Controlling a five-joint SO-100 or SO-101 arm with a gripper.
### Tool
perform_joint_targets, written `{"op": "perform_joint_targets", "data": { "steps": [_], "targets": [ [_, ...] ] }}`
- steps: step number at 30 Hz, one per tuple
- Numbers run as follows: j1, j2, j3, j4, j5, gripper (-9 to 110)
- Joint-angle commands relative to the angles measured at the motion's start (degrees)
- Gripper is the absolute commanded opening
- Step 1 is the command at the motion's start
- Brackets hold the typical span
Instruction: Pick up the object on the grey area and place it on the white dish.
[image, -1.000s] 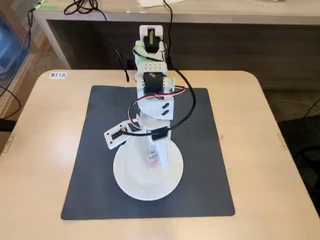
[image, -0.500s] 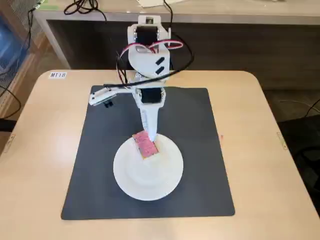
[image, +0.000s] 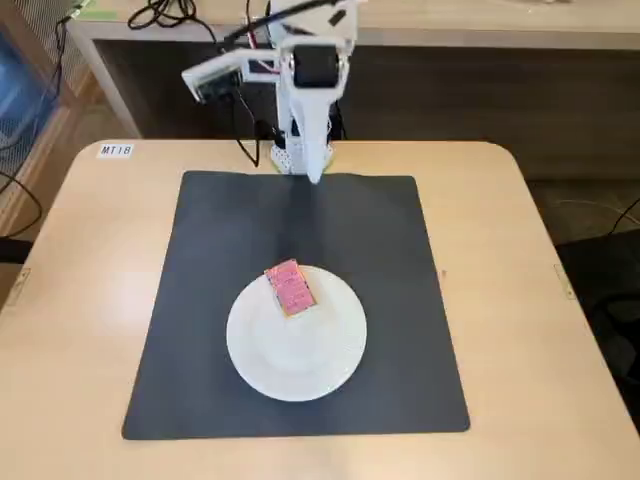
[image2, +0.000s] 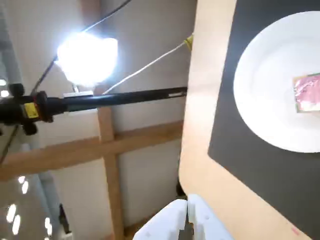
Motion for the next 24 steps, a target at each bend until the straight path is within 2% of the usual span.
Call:
{"op": "perform_joint_targets", "data": {
  "steps": [1, 4, 12, 24],
  "targets": [
    [1.23, 22.59, 31.11, -14.94, 3.08, 0],
    [2.81, 37.62, 51.50, -19.86, 4.48, 0],
    [4.48, 69.52, 85.17, -18.28, 4.31, 0],
    [5.71, 69.61, 101.51, -14.85, 2.29, 0]
  ]
}}
